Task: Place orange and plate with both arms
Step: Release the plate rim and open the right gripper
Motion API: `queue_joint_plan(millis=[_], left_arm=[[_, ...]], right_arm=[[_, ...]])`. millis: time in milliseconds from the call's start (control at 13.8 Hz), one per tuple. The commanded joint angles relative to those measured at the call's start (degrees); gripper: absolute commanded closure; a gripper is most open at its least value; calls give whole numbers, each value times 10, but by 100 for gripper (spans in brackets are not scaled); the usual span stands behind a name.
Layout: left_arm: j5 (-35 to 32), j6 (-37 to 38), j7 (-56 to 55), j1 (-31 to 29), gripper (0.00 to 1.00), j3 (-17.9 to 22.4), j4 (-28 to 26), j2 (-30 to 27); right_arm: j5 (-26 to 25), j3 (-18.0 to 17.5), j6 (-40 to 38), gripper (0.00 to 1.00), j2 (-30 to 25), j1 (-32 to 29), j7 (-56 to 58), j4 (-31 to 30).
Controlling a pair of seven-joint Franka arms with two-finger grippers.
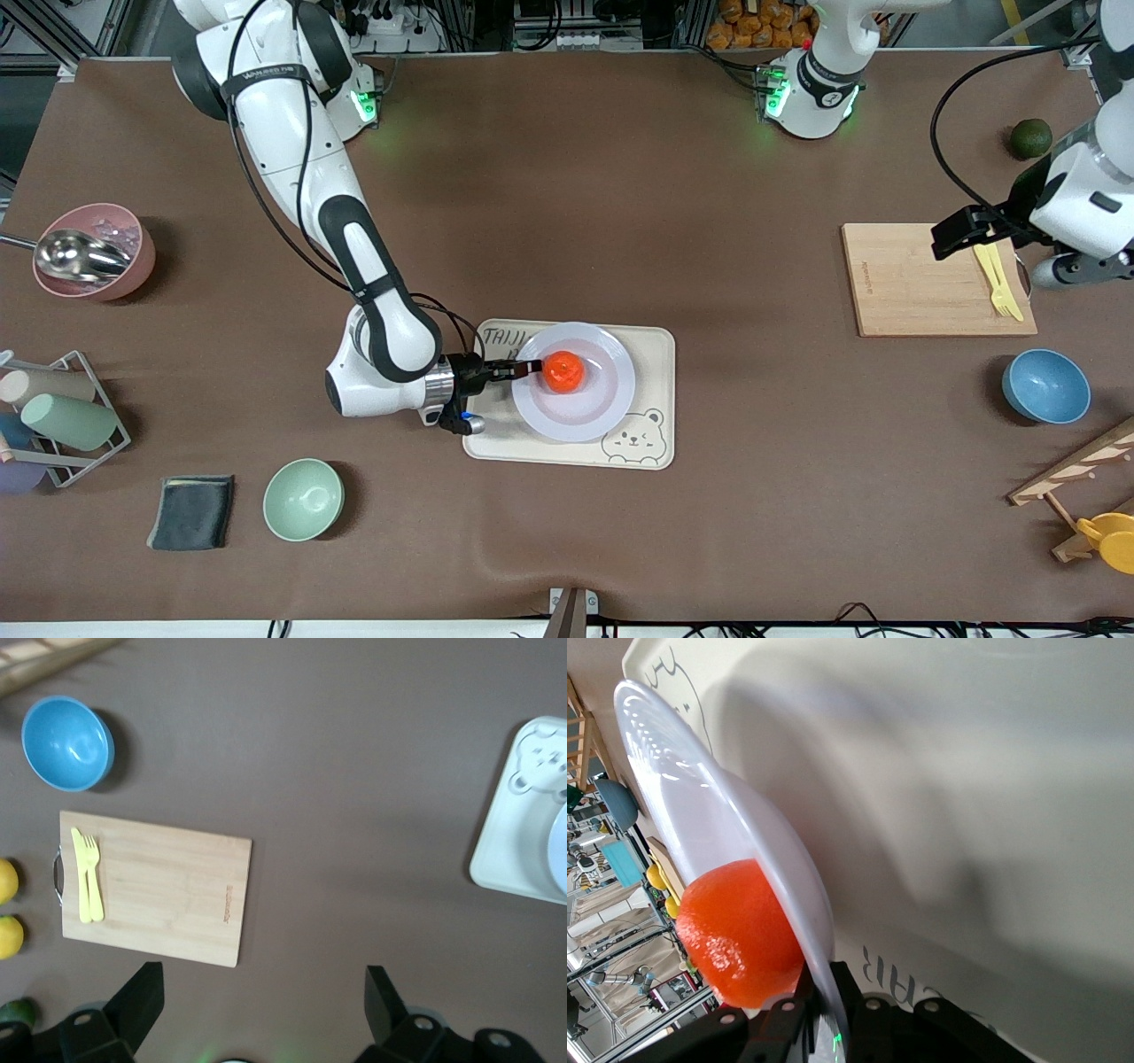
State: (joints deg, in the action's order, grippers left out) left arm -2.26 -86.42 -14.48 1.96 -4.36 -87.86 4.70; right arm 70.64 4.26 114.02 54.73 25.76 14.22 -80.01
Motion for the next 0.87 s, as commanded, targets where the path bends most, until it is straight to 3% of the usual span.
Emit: queue_joint_plan(millis=[0,580,798], left_arm=[[-5,-1,12,-6,0,-1,-21,7],[-7,-2,10,5,0,-8,-8,-3],[-4,-5,13,1,0,-8,-8,-15]], right_arm=[[-9,-8,0,0,13,-6,2,22],[-22,-7,-3,0,-5,-19,0,23],[-87,-6,-5,0,-31,-26,-5,22]])
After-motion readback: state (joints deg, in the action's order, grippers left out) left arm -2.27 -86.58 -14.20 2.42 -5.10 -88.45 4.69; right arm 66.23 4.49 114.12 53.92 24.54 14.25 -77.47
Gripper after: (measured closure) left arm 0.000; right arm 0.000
